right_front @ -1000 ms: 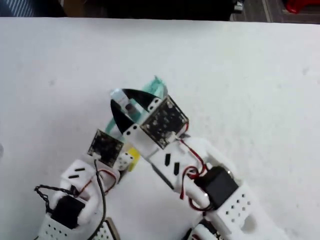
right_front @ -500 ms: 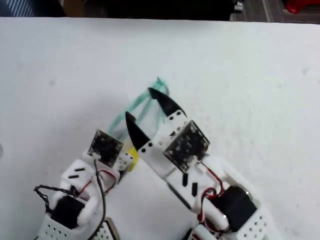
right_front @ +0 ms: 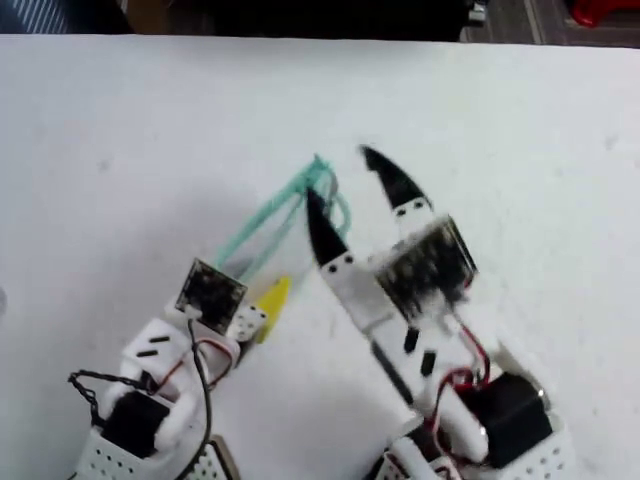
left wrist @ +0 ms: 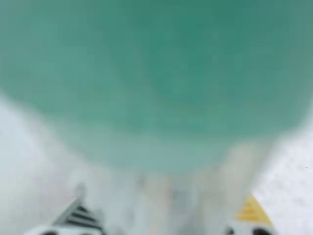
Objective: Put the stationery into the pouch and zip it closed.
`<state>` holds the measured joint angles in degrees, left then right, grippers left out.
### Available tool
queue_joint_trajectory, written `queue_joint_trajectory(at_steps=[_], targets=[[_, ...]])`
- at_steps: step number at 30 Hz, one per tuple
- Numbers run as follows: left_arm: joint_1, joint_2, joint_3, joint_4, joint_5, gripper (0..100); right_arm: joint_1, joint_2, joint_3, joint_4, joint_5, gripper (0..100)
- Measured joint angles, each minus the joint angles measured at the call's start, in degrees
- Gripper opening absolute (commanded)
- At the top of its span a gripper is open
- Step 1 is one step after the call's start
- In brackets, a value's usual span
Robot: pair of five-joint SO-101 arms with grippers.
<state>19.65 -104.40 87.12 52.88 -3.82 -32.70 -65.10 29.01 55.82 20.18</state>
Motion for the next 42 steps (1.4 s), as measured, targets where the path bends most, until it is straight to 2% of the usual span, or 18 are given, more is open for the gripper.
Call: queue_joint_trajectory(at_steps=[2, 5, 10, 15, 19, 22, 27, 36, 42], targets=[[0.0, 0.0, 0.0, 0.0, 0.0, 14, 0.7, 2.29, -3.69, 5.98, 6.95, 20.2], [0.18, 0.0, 0.0, 0.0, -0.09, 2, 0.7, 4.75, -8.88, 15.47, 17.58, 20.2], [0.44, -0.18, -0.09, 0.0, -7.91, 2, 1.49, 6.33, -13.27, 28.04, 29.1, 20.2], [0.79, -0.18, -0.09, 0.0, -10.81, 2, 1.76, 5.45, -13.89, 32.97, 31.03, 20.2], [5.71, -0.44, -0.09, 1.85, -17.23, 2, 1.58, 1.14, -13.98, 36.48, 32.09, 20.5], [9.49, -0.53, -0.62, 4.04, -21.36, 2, 1.49, 0.09, -14.15, 39.21, 36.66, 21.0], [11.25, -0.44, -4.4, 9.32, -22.24, 2, 1.67, 0.0, -14.15, 40.0, 39.74, 30.6], [11.25, -0.44, -4.84, 10.29, -22.24, 2, -8.18, 5.27, -14.33, 41.23, 40.0, 27.6], [11.25, -0.44, -4.84, 10.29, -22.15, 2, -9.32, 14.07, -16.35, 40.88, 40.0, 24.4]])
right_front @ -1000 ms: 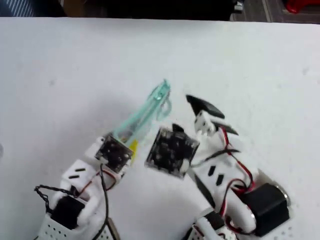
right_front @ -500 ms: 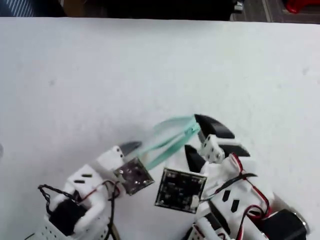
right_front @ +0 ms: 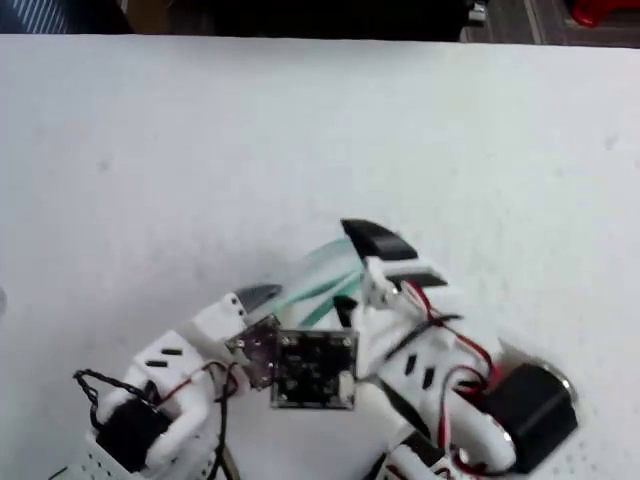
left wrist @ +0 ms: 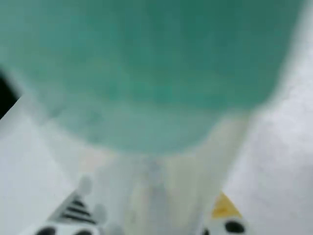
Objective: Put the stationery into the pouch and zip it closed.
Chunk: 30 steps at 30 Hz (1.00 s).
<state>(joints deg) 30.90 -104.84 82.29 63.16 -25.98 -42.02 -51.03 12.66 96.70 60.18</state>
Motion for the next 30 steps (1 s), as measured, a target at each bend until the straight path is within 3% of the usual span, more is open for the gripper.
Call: queue_joint_trajectory(at_steps=[3, 11, 19, 24, 30], targets=[[0.0, 0.0, 0.0, 0.0, 0.09, 2, -0.18, 2.55, -0.18, -0.88, 0.0, 18.2], [0.0, 0.0, 0.0, 0.0, 0.09, 2, -1.23, 1.76, -6.07, 0.44, 0.0, 17.7], [0.0, 0.0, 0.0, -0.18, -0.09, 2, 0.79, -4.22, -7.82, 0.62, 0.0, 25.9], [-3.87, 0.35, 3.08, -6.68, 0.09, 2, 0.79, -3.43, -2.46, 0.62, 0.0, 26.1], [-6.07, 0.44, 3.43, -8.53, 0.09, 2, -4.22, -3.6, -1.93, 0.62, 0.0, 26.2]])
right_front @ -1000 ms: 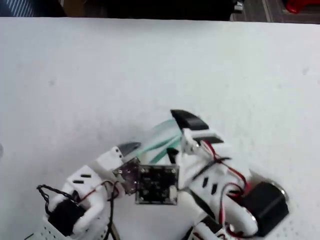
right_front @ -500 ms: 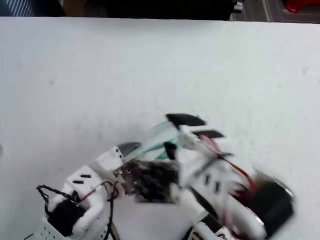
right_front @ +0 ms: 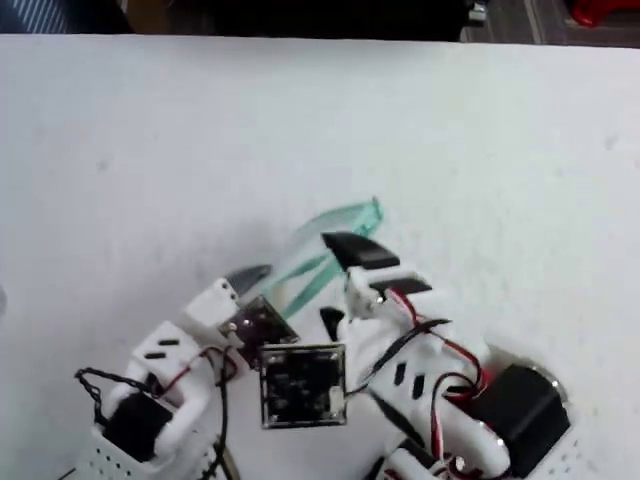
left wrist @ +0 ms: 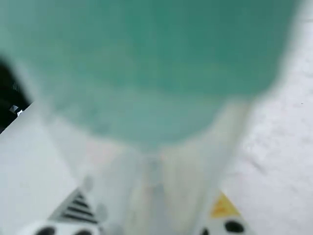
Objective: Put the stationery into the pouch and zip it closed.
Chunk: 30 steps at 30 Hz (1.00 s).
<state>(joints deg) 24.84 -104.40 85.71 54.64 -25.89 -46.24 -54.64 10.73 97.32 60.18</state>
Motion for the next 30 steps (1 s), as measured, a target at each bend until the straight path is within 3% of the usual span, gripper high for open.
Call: queue_joint_trajectory(at_steps=[11, 13, 15, 16, 18, 21, 26, 30], targets=[[0.09, 0.0, 0.0, 0.0, 0.0, 2, -1.58, 13.01, 0.18, -2.11, 0.0, 25.4], [0.09, 0.0, 0.0, 0.0, 0.0, 2, -1.41, 13.45, 0.18, -2.99, 0.0, 20.3], [0.09, 0.0, 0.0, 0.0, 0.0, 3, -1.41, 13.54, 0.18, -3.96, 0.0, 8.2], [0.09, 0.0, 0.0, 0.0, 0.0, 3, -1.41, 13.54, 0.18, -4.31, 0.0, 1.0], [-0.18, 0.0, 0.0, 0.0, 0.0, 9, -1.41, 13.54, 0.18, -5.54, 0.0, 4.3], [-0.18, 0.0, 0.0, 0.0, 0.0, 21, -0.44, 13.63, 0.18, -7.3, 0.26, 1.6], [-3.43, -0.09, -1.23, 0.18, 9.05, 24, 5.45, 13.71, 0.26, -11.16, 0.35, 1.8], [-7.03, -0.35, -7.3, 5.1, 15.65, 24, 7.65, 13.98, -0.09, -11.78, -2.81, 1.8]])
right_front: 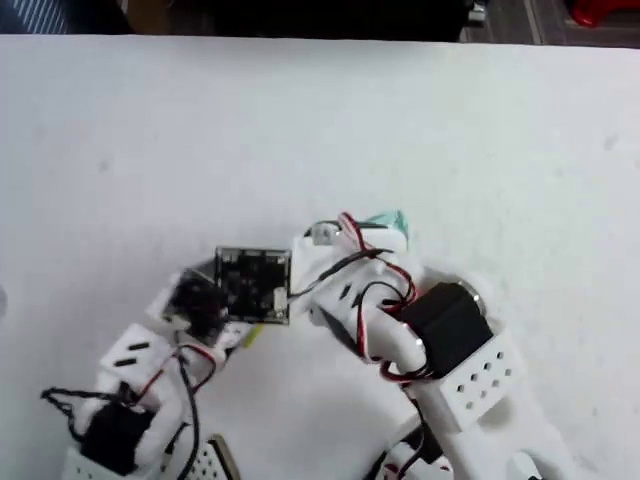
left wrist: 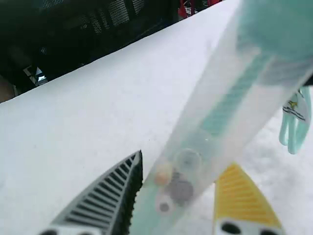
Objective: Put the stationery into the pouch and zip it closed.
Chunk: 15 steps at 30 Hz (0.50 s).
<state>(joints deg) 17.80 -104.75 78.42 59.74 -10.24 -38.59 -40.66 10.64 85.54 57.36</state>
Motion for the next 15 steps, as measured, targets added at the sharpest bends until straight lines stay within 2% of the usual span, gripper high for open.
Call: queue_joint_trajectory(at_steps=[3, 5, 12, 15], targets=[[-1.32, -0.09, -3.16, 2.73, 2.64, 24, 0.7, 1.05, 0.0, -2.46, -5.98, 1.8], [-1.85, -0.09, -4.04, 3.43, 3.25, 24, 1.93, 2.02, 0.0, -4.75, -12.66, 1.8], [-3.52, -0.09, -4.48, 3.78, 3.69, 24, 9.67, 8.7, -7.12, -7.91, -44.31, 1.8], [-3.52, -0.09, -4.48, 3.78, 3.69, 24, 10.55, 11.96, -12.22, -5.8, -53.54, 1.8]])
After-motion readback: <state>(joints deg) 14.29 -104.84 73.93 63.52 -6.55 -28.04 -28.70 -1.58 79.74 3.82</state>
